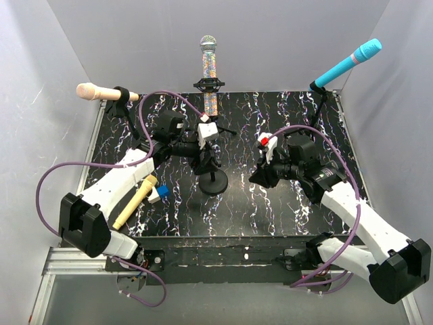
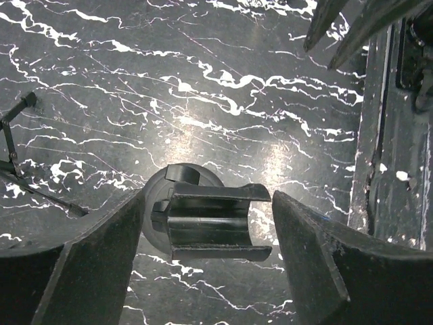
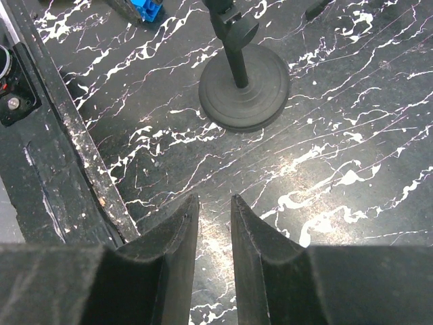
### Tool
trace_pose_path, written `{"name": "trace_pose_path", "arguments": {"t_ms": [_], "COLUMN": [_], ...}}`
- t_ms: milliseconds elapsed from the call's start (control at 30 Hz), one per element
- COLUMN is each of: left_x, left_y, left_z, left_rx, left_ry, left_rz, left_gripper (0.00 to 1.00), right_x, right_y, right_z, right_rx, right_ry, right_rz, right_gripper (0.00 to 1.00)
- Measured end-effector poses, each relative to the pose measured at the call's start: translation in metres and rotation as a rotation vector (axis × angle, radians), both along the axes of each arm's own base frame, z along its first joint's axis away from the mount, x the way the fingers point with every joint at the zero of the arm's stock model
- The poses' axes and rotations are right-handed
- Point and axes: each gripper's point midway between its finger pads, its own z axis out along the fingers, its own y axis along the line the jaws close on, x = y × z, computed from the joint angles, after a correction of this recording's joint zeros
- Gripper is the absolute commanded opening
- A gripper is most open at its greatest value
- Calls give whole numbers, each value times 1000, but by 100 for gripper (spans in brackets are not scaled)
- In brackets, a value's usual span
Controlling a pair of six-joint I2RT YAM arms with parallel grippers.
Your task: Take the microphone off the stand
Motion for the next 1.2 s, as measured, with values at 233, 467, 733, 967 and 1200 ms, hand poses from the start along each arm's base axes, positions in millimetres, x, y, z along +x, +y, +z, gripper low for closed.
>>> {"name": "trace_pose_path", "arguments": {"t_ms": [233,467,733,967,1200], "left_x": [-2,-6,-9,-2,22], "left_y": [3,14,39,76,110], "left_z": [-2,-2,-2,-3,-3], "left_rx": [28,100,206,301,378], "left_ry": [-58,-68,-73,-60,-79], "left_rz": [-58,-67,15,122,287], "left_gripper": [39,33,21,14,11], "right_x": [-1,-3,-2,-1,-1], "right_y": [-4,-6,-9,-8,-7], "right_z": [-1,-9,-10,-10,-14], "right_rx": [-2,0,1,5,11], "right_ry": [2,3,-2,-4,3], "right_rz": [-8,-13,-20,-18,-18], "right_gripper": [33,33,33,33,33]}}
